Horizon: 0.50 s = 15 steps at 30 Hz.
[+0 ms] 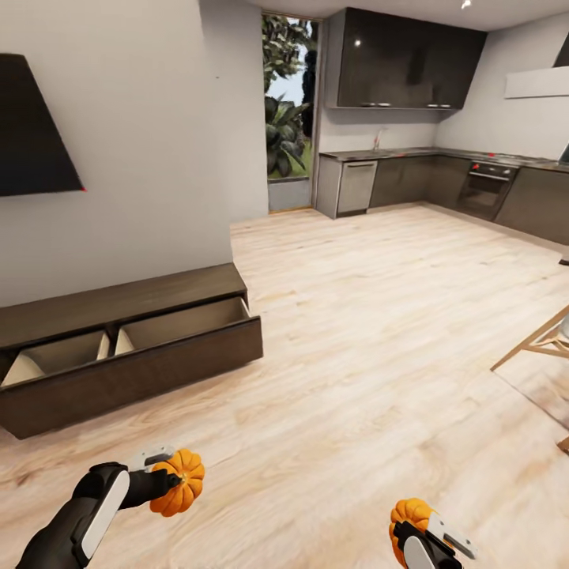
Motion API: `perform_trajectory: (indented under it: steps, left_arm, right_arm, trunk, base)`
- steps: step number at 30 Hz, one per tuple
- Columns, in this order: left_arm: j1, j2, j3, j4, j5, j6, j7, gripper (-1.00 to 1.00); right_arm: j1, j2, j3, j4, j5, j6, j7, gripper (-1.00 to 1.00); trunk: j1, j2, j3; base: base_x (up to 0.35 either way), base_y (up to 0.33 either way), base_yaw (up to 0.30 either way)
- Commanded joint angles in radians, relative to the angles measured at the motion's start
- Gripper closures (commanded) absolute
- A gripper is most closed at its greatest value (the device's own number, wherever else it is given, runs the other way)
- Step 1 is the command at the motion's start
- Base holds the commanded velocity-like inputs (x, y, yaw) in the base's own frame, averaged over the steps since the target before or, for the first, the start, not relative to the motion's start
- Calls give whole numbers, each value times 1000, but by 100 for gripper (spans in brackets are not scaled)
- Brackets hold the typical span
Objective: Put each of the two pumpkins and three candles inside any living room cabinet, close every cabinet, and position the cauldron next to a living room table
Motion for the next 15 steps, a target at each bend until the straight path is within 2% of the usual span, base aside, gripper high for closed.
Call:
perform_trajectory:
  steps: [1,6,15]
  left_arm:
    - [-1,1,1,-1,9,5,10,100]
    - [-1,2,0,-1,9,-2,10,100]
    - [-1,2,-3,-2,9,-4,10,100]
  right_arm:
    - [0,0,1,-2,-1,5,-6,100]
    - [0,0,1,-1,0,5,-6,100]
    - [0,1,1,0,20,5,-6,100]
  trunk:
    - [0,0,-1]
    - [0,0,-2]
    - [0,0,-6]
  base:
    - [26,-2,289]
    - [241,-52,289]
    - [313,-195,289]
